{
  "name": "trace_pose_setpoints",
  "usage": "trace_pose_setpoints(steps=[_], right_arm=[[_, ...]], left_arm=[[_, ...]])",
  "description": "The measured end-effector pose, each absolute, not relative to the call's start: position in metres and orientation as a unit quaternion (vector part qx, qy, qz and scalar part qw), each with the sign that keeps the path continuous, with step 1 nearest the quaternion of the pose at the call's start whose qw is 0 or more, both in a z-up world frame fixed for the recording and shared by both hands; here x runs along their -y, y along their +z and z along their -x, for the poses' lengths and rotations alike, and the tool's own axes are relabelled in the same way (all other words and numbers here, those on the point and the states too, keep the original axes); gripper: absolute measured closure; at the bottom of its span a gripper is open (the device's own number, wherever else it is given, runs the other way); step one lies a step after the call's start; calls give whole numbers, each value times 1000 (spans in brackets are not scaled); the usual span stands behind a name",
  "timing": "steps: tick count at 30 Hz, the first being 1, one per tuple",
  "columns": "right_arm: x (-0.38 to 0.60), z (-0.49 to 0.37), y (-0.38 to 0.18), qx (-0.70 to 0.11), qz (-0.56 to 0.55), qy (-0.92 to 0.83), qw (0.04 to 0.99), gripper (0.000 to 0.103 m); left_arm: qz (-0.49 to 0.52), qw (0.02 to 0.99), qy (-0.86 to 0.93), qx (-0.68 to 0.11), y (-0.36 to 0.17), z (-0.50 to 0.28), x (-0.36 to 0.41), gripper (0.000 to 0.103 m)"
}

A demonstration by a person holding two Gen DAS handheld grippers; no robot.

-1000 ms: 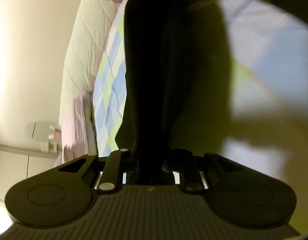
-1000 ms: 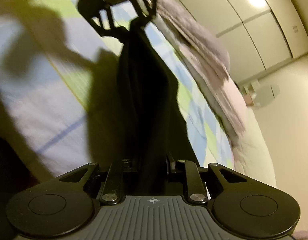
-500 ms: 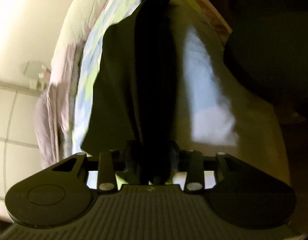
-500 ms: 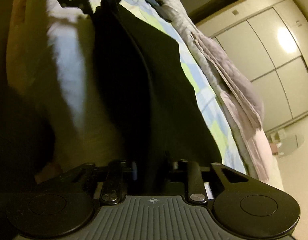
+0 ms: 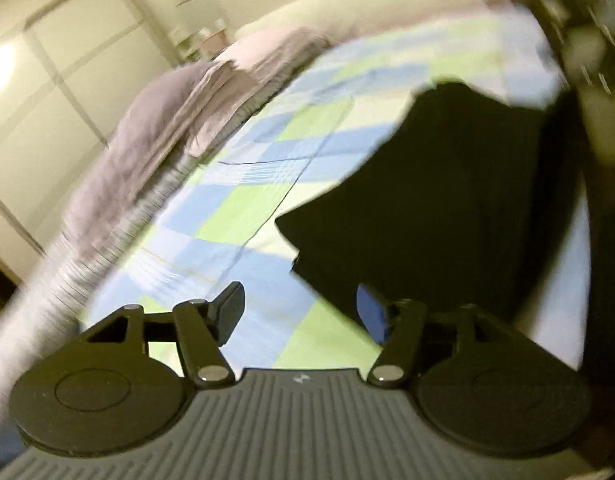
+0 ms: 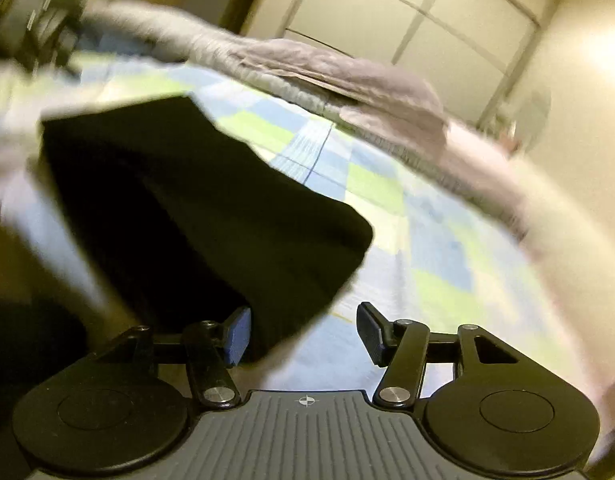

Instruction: Fold clothes

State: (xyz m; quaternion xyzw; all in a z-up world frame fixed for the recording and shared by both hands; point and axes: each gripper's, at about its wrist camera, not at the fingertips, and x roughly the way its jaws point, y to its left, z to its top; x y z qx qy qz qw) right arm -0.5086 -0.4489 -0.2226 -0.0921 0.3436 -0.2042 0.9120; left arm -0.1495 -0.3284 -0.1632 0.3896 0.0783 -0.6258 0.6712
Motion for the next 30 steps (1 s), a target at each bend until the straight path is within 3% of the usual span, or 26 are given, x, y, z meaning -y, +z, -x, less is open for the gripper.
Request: trace_pose_setpoints(steps=[3,7,10,12,14,17,24,25,26,27,29,30], right_arm=[[476,493,-216,-391,4,-148,908,47],[484,507,-211,-412,-29,-114,904,47],[489,535,-201,-362,-93,-106,922,47],[495,543,-192,-313,-133,-111,934,47],[505,535,-185,-281,-150,-130,939,47],[523,508,-183,-259,-157,-165,939,47],[564,426,-220,-309,-122,-209,920,48],[567,421,-226,-317,-117,-217,916,55],[570,426,-231,-319,-124,-221,913,87],[573,432,-236,-321,-131,-225,911,97],[579,442,-246,-323,-145,-233,906,103],[581,447,-250,-324,-151,-237,903,103]], left_arm=[[-344,677,-639,-127,-161,128,365,44],[-313,665,-657,-170,-174,114,399,44],[-300,650,-669,-201,-189,101,433,47],[-298,643,-670,-219,-200,95,451,71],[-316,644,-666,-203,-205,98,453,81],[-332,647,-660,-186,-208,101,450,87],[-303,687,-640,-164,-203,100,427,91],[-298,691,-636,-170,-204,99,426,91],[-301,693,-632,-174,-204,100,425,91],[-307,693,-629,-173,-202,101,424,92],[-312,691,-632,-163,-192,104,422,89],[-311,688,-637,-154,-185,107,421,74]])
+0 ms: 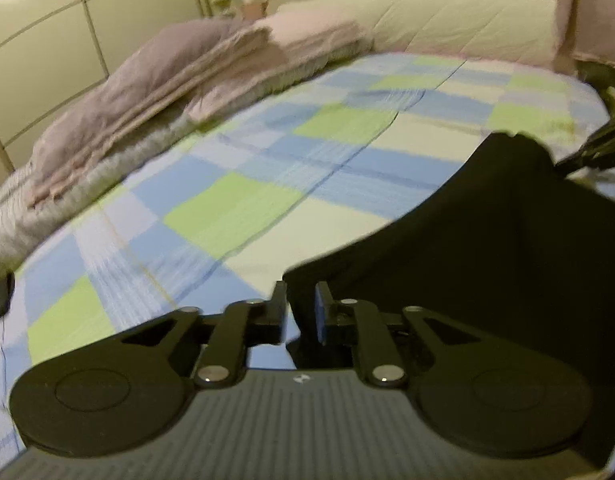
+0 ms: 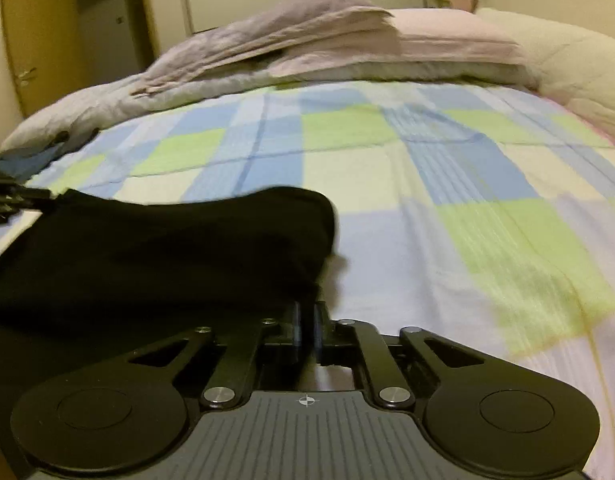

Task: Fold clothes
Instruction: 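Press the folded trousers flat and close both grippers beside the bundle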

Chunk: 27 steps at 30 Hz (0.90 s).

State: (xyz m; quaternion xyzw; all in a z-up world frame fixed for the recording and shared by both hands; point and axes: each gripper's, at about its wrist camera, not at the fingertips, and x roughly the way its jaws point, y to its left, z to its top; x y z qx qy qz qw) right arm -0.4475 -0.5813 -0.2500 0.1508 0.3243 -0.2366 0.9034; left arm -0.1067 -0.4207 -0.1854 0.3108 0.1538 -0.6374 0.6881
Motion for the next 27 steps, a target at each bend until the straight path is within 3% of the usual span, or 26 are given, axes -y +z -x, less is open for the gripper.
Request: trace_pose_setpoints(steps=[2,8,12,13,14,15,16,20,21,22,23,25,27], right_arm=[[583,459,-253,-326,-160,-252,897,103],[580,475,-248,-293,-195,-243,904,103],[568,465,-233,-273,-160,-227,921,101],[567,461,-232,-271,-153,-223,924,87],[565,457,-230,-269,-145,-220,926,53],[564,453,-231,-266,-138,-217,929,37],[564,449,-231,-263,-131,-213,932,33],[562,431,-236,-267,-98,-200,937,38],[564,426,-240,-274,-93,-200,936,45],[566,422,-244,-281,-95,-201,934,77],[570,423,-248,-283,-100,-209,931,93],[580,430,-254,-287,-127,-214,925,102],[588,440,-260,-295,-148,-231,915,103]], left_arm=[[-312,662,-669,-134,-176,120,428,58],[-335,566,-744,-118,-176,165,479,57],[-352,506,-770,-163,-201,183,522,67],[-355,493,-776,-171,-206,187,530,69],[-356,483,-781,-172,-208,192,533,89],[-359,481,-783,-167,-209,195,534,102],[-361,478,-784,-162,-209,198,534,102],[-320,526,-770,-168,-206,183,527,101],[-315,530,-767,-175,-208,180,527,101],[-310,535,-764,-182,-210,177,526,101],[-301,537,-764,-195,-212,173,527,100],[-293,539,-758,-223,-217,169,531,99],[-303,538,-751,-235,-221,170,536,99]])
